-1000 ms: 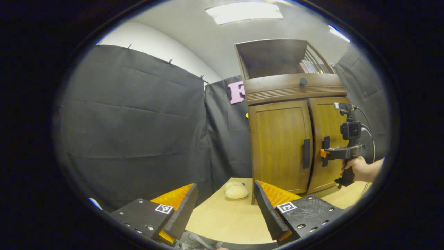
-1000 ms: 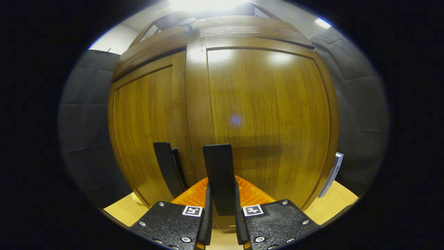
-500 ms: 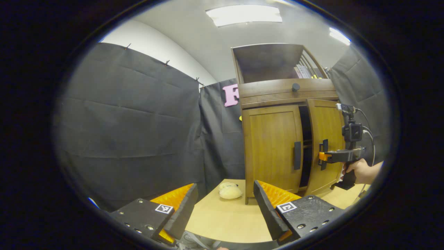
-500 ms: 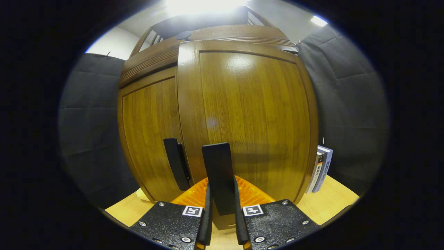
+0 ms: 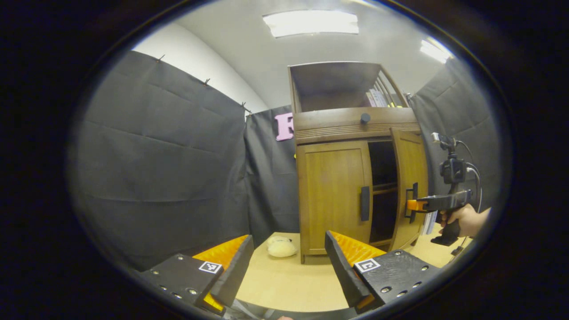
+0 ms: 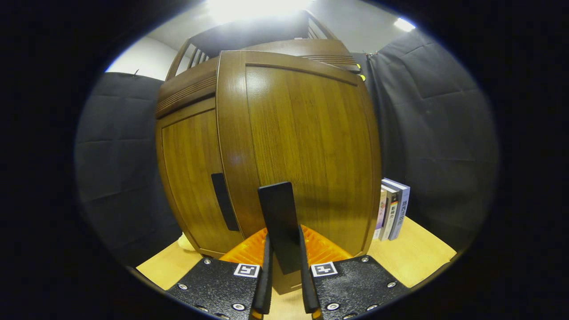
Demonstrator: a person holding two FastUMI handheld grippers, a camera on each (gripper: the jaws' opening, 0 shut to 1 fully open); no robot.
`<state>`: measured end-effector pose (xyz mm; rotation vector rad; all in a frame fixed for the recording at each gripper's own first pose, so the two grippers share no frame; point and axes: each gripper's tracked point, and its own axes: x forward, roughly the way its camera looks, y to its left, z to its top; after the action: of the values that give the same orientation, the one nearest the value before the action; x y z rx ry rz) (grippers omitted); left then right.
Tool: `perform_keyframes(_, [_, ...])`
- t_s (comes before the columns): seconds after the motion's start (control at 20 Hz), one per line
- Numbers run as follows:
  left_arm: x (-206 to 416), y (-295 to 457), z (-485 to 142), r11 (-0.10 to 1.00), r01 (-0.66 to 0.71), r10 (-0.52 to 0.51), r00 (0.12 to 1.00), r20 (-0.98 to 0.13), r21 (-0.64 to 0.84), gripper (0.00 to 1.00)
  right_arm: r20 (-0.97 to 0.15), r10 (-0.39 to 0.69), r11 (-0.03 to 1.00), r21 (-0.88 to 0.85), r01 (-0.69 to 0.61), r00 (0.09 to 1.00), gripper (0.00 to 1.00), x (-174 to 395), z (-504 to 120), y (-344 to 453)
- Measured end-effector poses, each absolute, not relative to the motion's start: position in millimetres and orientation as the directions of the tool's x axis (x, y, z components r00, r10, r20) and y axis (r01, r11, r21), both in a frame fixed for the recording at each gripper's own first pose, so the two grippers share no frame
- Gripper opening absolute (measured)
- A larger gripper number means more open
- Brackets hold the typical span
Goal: Open the right door of the double-door shoe cabinet with the right hand, and open the left door with the left hand.
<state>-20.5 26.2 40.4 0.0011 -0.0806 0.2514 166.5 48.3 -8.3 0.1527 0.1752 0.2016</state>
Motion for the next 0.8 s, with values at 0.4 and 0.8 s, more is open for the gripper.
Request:
perform_keyframes(0.4, [-19, 21, 44, 0.987, -0.163, 0.163, 0.982, 0.091, -0.007, 0.92, -0.176, 0.175, 0.976, 0.163, -0.146, 0.969, 0.28, 133, -9, 4])
perform_keyframes(0.8, [-13, 11, 46, 0.998, -0.062, 0.063, 0.993, 0.095, -0.012, 0.98, -0.173, 0.063, 0.991, 0.125, -0.041, 0.983, 0.18, 111, -7, -51])
